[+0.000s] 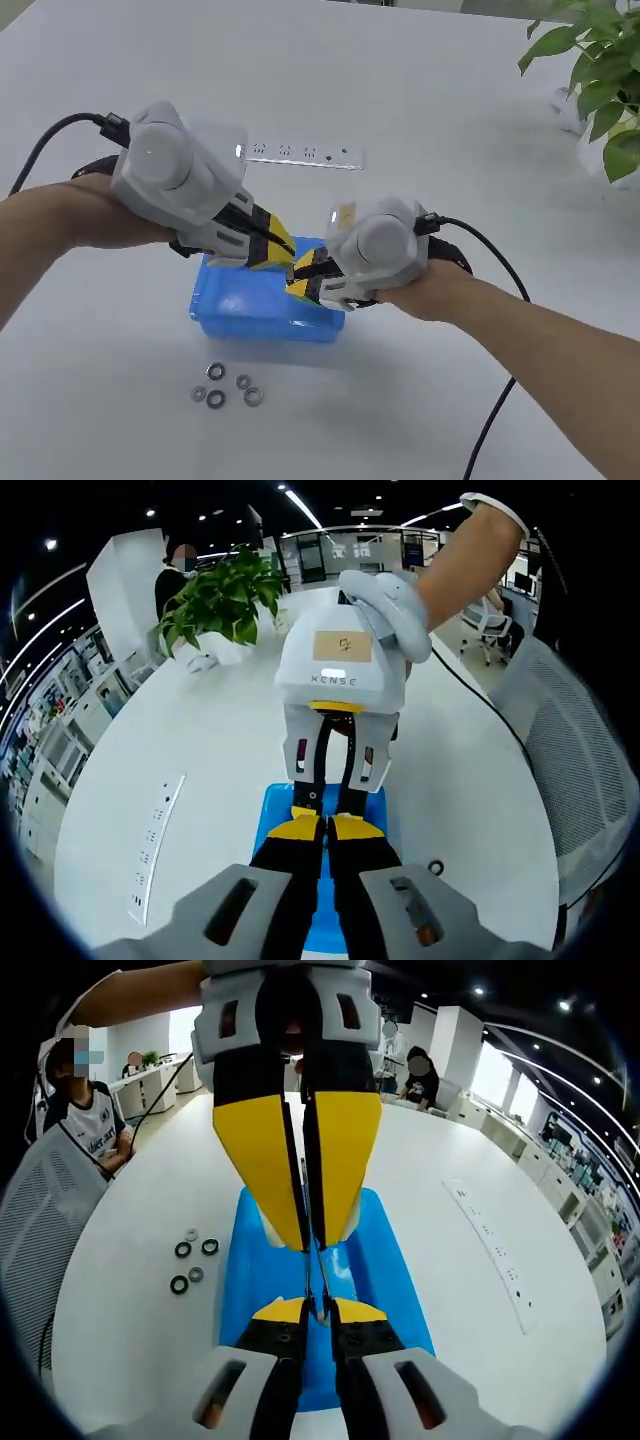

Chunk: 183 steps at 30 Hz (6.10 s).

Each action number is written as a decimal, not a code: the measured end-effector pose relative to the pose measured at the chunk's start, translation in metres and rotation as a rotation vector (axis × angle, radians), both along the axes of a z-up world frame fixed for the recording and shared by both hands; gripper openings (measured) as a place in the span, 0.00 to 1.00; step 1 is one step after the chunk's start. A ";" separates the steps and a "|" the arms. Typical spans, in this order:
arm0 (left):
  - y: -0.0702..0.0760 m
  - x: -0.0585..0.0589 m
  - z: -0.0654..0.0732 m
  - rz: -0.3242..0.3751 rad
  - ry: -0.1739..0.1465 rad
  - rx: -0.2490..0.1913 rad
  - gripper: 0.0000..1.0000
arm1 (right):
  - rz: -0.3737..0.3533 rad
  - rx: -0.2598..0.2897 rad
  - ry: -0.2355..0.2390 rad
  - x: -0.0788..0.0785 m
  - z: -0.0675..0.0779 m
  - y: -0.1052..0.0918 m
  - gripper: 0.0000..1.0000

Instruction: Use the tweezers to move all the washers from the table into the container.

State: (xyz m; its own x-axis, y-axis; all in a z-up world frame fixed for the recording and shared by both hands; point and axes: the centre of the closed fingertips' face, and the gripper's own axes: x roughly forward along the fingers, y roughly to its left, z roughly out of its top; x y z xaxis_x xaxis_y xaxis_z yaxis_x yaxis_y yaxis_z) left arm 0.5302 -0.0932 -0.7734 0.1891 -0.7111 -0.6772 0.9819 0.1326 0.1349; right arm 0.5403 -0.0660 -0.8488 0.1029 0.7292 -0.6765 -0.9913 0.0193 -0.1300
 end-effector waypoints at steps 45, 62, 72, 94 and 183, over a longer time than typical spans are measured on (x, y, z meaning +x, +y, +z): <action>-0.002 -0.031 0.043 0.004 -0.029 0.005 0.05 | 0.006 0.022 -0.051 -0.026 0.039 0.000 0.11; -0.001 -0.059 0.058 0.012 -0.020 0.012 0.04 | 0.019 0.040 -0.063 -0.055 0.051 0.002 0.11; 0.001 -0.074 0.059 0.018 0.000 -0.004 0.04 | 0.031 0.052 -0.067 -0.074 0.054 0.004 0.11; 0.003 -0.105 0.037 0.025 0.028 -0.019 0.04 | 0.059 0.059 -0.031 -0.108 0.037 0.011 0.12; 0.015 -0.116 0.010 0.083 0.145 -0.080 0.05 | 0.078 0.027 0.085 -0.129 0.013 0.023 0.10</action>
State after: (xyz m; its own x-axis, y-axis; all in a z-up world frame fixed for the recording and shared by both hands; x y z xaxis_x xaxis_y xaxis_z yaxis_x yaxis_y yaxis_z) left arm 0.4146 -0.0780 -0.7632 0.1541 -0.7499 -0.6433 0.9755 0.2191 -0.0217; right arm 0.4117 -0.0426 -0.8363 -0.0119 0.7511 -0.6601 -0.9974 -0.0561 -0.0460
